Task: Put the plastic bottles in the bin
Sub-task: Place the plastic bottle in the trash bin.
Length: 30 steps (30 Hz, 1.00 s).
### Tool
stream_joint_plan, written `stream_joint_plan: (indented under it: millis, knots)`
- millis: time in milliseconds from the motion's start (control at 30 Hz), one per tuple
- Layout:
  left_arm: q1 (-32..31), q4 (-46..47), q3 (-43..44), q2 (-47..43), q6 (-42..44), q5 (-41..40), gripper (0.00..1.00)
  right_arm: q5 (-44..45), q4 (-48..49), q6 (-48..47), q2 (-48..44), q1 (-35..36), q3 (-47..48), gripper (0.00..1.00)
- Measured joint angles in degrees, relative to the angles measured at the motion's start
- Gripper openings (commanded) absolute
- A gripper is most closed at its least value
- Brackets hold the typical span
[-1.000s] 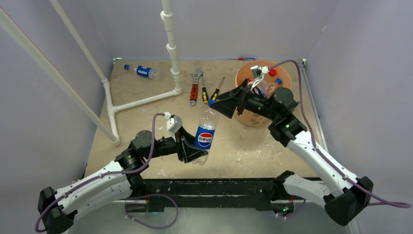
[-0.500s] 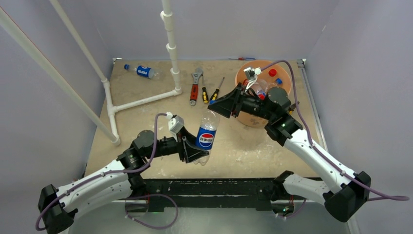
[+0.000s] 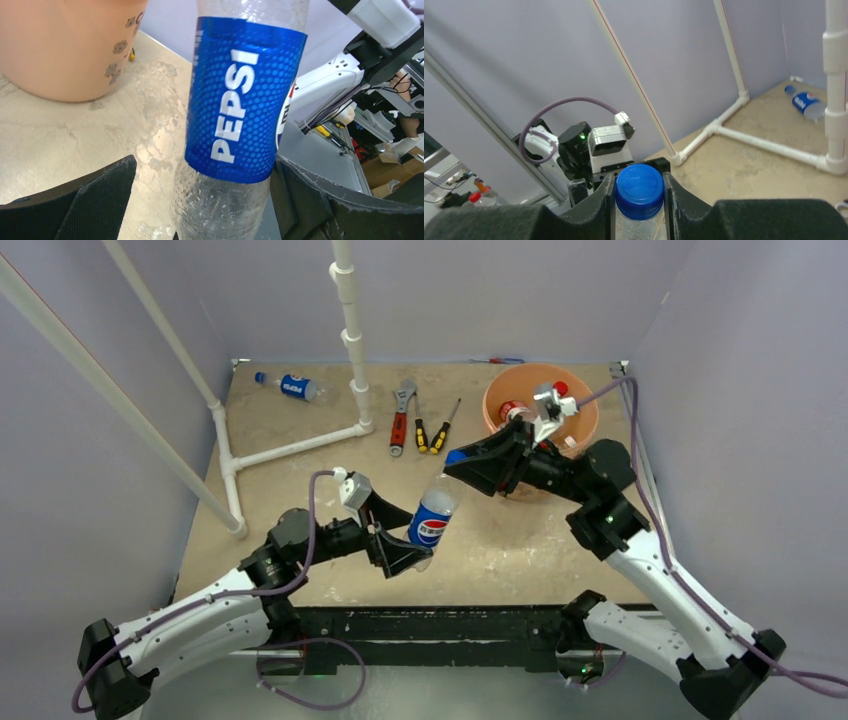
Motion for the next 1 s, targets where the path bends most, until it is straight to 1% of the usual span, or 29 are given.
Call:
stream_joint_plan:
  millis: [67, 200, 367, 533, 733, 933, 1000]
  knots:
    - [0.0, 1.31, 0.07, 0.35, 0.04, 0.02, 0.99, -0.13, 0.98, -1.25, -2.78, 0.0, -0.92, 0.0]
    - [-0.33, 4.85, 1.75, 5.38, -0.02, 2.51, 0.99, -0.85, 4.74, -2.12, -5.95, -0.02, -3.96, 0.0]
    - [-0.37, 8.98, 4.52, 13.66, -0.72, 6.64, 0.99, -1.2, 5.29, -2.75, -5.73, 0.0, -5.68, 0.0]
    - [-0.37, 10.62, 6.4, 16.17, -1.07, 7.69, 0.99, -1.29, 3.96, -2.34, -5.11, 0.31, -5.99, 0.0]
    - [-0.76, 10.47, 8.07, 16.79, -0.98, 7.65, 0.86, -1.31, 4.02, -0.79, -5.03, 0.37, -6.08, 0.0]
    - [-1.09, 9.84, 8.07, 16.13, -0.92, 7.67, 0.71, -1.09, 4.61, 0.66, -4.17, 0.35, -6.32, 0.01]
    - [-1.11, 9.53, 8.07, 15.74, -0.85, 7.69, 0.67, -0.96, 4.96, 1.14, -3.93, 0.33, -6.43, 0.14]
